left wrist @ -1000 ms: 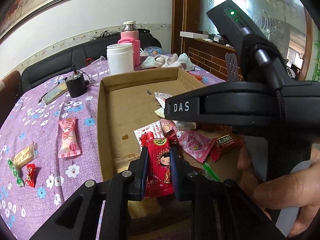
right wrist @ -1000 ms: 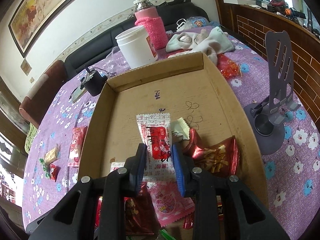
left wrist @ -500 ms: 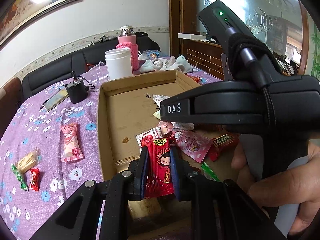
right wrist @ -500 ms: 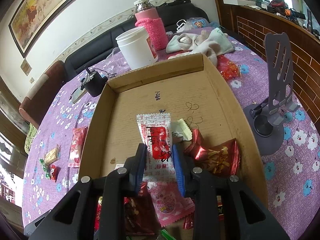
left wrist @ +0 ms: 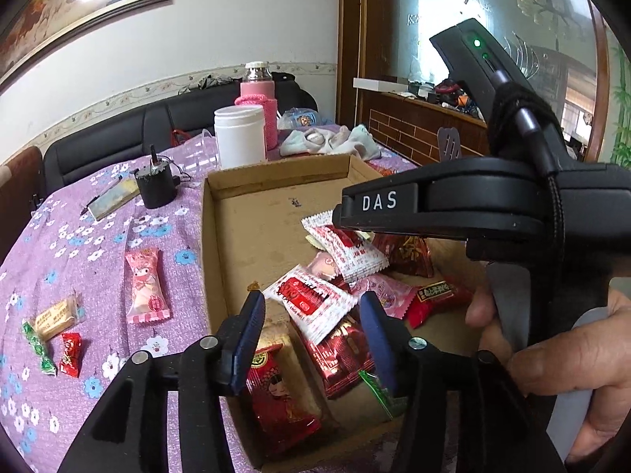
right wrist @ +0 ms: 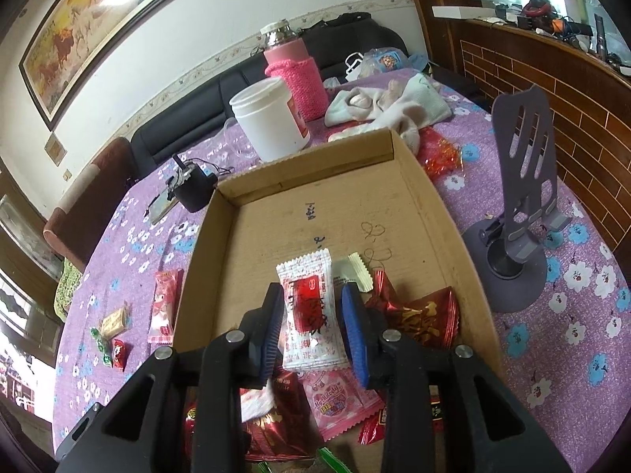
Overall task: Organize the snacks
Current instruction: 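Lower and release the white-red packet with the right tool while the left tool releases the red packet, then move both open tools back toward the remaining candies on the cloth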
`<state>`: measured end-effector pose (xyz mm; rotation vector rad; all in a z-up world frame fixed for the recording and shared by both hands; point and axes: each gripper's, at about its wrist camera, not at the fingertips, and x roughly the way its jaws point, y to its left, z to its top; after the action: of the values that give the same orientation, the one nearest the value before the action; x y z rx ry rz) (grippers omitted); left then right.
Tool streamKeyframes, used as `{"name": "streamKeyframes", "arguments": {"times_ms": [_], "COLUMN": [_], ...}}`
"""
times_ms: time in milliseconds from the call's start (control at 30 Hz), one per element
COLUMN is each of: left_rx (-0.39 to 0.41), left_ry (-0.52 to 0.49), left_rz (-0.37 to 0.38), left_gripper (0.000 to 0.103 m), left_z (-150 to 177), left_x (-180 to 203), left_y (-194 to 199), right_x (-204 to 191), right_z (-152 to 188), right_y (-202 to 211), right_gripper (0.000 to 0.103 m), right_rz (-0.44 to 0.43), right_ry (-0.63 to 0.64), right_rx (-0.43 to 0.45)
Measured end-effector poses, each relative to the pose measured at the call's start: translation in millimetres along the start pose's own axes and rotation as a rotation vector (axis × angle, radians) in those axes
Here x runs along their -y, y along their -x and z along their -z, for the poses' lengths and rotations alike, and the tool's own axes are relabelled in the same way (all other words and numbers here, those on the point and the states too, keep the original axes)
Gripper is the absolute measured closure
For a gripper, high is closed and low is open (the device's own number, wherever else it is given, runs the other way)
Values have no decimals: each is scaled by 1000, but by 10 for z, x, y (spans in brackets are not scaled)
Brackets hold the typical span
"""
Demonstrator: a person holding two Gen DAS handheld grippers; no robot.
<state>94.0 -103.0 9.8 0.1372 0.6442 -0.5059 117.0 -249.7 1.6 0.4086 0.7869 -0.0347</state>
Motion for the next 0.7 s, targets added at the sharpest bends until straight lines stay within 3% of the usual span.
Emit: {"name": "streamKeyframes", "arguments": {"times_ms": [167,700], "left_rx": [22,98], "left_ry": [23,83], "left_rz": [4,-1], "left_gripper": [39,38], "left_z": [-29,-102], "left_x": [-61,-226], "left_y": [42,223], "right_x": [-3,-56], "right_z": [-15,5], "right_y": [61,170], "right_gripper": [74,73], "right_rz": [-5,28], "right_ry": [-5,-1], "right_rx": [27,81]}}
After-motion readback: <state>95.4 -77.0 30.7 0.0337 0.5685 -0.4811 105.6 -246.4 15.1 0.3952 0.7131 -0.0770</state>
